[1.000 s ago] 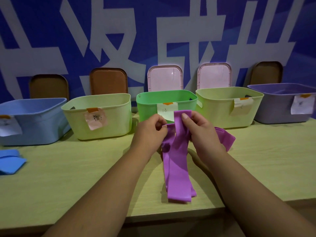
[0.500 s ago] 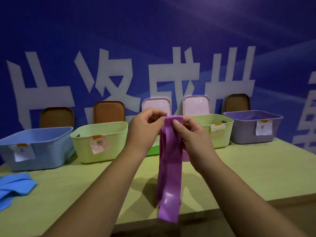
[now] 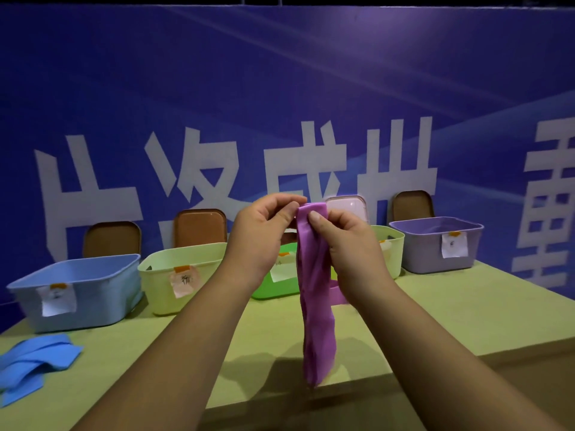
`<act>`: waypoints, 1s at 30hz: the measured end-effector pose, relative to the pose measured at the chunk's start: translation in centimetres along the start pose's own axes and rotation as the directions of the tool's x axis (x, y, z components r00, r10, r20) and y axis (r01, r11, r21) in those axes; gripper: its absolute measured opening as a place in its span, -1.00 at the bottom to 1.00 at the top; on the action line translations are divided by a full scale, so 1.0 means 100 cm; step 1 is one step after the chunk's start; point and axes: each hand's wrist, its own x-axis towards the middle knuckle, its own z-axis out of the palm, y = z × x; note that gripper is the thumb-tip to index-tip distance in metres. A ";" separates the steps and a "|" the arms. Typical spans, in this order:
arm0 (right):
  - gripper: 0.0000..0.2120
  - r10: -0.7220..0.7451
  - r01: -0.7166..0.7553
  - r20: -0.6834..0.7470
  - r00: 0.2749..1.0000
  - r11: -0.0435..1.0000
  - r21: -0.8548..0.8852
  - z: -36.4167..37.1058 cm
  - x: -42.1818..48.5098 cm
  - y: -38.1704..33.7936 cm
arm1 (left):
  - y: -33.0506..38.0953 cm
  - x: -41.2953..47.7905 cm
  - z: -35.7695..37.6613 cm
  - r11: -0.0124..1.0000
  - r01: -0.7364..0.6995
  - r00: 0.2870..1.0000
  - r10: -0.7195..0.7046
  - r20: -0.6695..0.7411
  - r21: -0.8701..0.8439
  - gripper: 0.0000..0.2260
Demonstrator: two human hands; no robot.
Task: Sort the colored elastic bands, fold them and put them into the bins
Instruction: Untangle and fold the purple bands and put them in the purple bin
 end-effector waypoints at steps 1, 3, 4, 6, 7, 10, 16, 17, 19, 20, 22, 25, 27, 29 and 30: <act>-0.82 -0.006 0.006 -0.007 1.000 1.000 -0.008 0.000 -0.001 -0.002 | 0.003 -0.001 0.000 1.000 -0.004 1.000 0.004 -0.001 -0.004 -0.81; -0.82 -0.015 0.015 -0.014 1.000 1.000 -0.026 0.000 -0.002 -0.006 | 0.009 -0.003 0.000 1.000 -0.011 1.000 0.011 0.001 -0.007 -0.81; -0.82 -0.015 0.015 -0.015 1.000 0.999 -0.028 0.001 -0.003 -0.009 | 0.011 -0.004 0.001 1.000 -0.014 1.000 0.014 0.003 -0.009 -0.82; -0.83 -0.010 0.010 -0.018 1.000 1.000 -0.010 0.002 -0.005 -0.013 | 0.015 -0.006 0.000 1.000 -0.019 1.000 0.019 0.006 -0.025 -0.82; -0.83 -0.007 0.007 -0.018 1.000 1.000 0.002 0.003 -0.006 -0.015 | 0.017 -0.007 0.000 0.999 -0.023 1.000 0.024 0.008 -0.034 -0.83; -0.83 -0.002 0.003 -0.018 1.000 1.000 0.028 0.004 -0.007 -0.020 | 0.021 -0.010 -0.001 0.997 -0.040 0.999 0.041 0.019 -0.064 -0.85; -0.87 -0.014 0.013 0.017 1.000 1.000 0.021 0.006 -0.011 -0.030 | 0.027 -0.011 -0.004 0.995 -0.086 0.996 0.086 0.000 -0.059 -0.86; -0.87 -0.028 0.028 0.016 0.999 1.000 0.003 0.006 -0.011 -0.031 | 0.028 -0.012 -0.005 0.994 -0.088 0.996 0.088 -0.012 -0.065 -0.87; -0.85 -0.064 0.064 0.012 0.998 0.998 -0.027 0.007 -0.012 -0.032 | 0.031 -0.012 -0.004 0.993 -0.099 0.995 0.097 -0.036 -0.062 -0.88; -0.83 -0.082 0.082 0.006 0.997 0.996 -0.031 0.007 -0.012 -0.032 | 0.032 -0.012 -0.005 0.993 -0.106 0.993 0.103 -0.049 -0.059 -0.88; -0.78 -0.121 0.121 -0.012 0.993 0.992 -0.038 0.008 -0.013 -0.033 | 0.033 -0.011 -0.005 0.991 -0.111 0.992 0.107 -0.070 -0.068 -0.89; -0.71 -0.150 0.148 -0.016 0.989 0.987 -0.068 0.012 -0.014 -0.035 | 0.039 -0.010 -0.003 0.987 -0.105 0.992 0.097 -0.076 -0.123 -0.89; -0.68 -0.116 0.117 0.013 0.993 0.991 -0.065 0.017 -0.015 -0.035 | 0.044 -0.009 -0.002 0.981 -0.102 0.992 0.088 -0.090 -0.163 -0.88; -0.62 -0.054 0.058 0.065 0.996 0.996 -0.062 0.022 -0.017 -0.034 | 0.047 -0.009 -0.001 0.978 -0.103 0.991 0.085 -0.106 -0.182 -0.88; -0.60 -0.022 0.028 0.093 0.995 0.998 -0.065 0.024 -0.019 -0.032 | 0.048 -0.008 -0.001 0.979 -0.104 0.990 0.084 -0.115 -0.177 -0.88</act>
